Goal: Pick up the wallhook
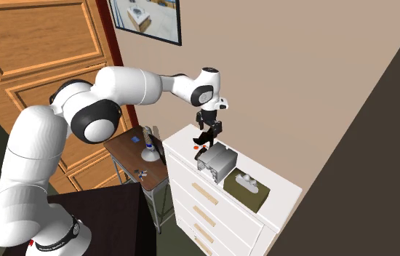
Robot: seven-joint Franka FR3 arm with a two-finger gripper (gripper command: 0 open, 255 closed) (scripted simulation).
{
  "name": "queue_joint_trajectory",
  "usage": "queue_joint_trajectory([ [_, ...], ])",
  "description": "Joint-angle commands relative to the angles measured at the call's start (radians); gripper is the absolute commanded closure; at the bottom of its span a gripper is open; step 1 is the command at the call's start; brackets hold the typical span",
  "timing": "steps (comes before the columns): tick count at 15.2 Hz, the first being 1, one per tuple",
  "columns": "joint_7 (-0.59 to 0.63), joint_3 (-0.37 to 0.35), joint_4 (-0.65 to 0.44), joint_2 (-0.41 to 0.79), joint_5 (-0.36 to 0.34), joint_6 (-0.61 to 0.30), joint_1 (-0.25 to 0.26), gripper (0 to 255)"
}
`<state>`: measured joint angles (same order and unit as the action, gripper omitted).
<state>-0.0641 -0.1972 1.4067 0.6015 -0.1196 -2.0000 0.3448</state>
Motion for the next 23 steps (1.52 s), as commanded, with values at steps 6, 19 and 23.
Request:
queue_joint_trajectory([
  [6, 0.001, 0.002, 0.016, 0.014, -0.003, -0.030, 0.000, 255],
  [19, -0.001, -0.002, -0.024, -0.012, 0.003, 0.036, 0.001, 255],
  [23, -0.004, -0.004, -0.057, -0.025, 0.006, 0.082, 0.001, 255],
])
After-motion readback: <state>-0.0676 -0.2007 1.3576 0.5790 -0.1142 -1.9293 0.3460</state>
